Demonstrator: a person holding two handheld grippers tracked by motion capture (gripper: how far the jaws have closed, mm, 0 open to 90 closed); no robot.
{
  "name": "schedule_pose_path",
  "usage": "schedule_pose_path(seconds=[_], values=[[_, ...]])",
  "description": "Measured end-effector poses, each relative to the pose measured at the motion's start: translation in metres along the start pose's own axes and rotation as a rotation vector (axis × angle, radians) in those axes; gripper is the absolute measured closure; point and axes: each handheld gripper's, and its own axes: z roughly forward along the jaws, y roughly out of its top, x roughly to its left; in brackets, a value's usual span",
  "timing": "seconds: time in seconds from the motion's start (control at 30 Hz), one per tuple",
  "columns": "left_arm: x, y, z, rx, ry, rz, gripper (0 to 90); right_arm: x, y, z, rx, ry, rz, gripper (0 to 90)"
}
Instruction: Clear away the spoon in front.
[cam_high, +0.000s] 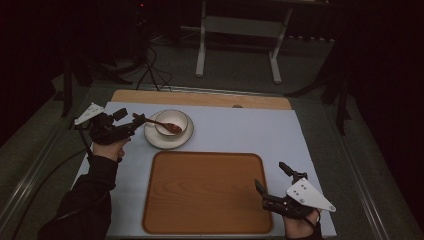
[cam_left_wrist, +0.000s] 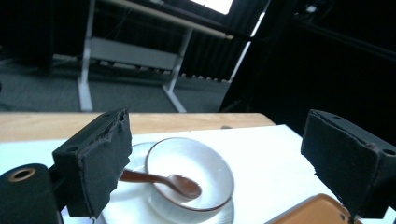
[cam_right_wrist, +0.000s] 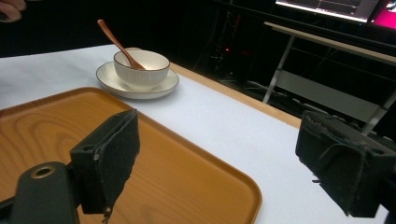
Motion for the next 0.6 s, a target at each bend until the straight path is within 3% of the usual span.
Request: schedule_pose_path(seconds=[0.07,0.2,0.33,0.47,0.6], values=[[0.005,-0.002,0.005,0.012,0.011,-0.020,8.7,0.000,0.000,0.000,0.001,0.002,0.001,13.5],[0.011,-0.007,0.011,0.004,0.080,-0.026,8.7,0.001,0.000,0.000,0.005,0.015,0.003,13.5],[0.021,-0.013,0.020,0.023,0.086,-0.095,8.8,0.002,0.000,-0.001,-0.001,0.016,0.001,13.5],[0.031,-0.021,0.025,0.033,0.119,-0.163,11.5,0.002,0.001,-0.001,-0.004,0.019,0.002,13.5],[0.041,-0.027,0.030,0.036,0.112,-0.246,16.2,0.003,0.000,-0.001,-0.003,0.024,0.005,13.5]])
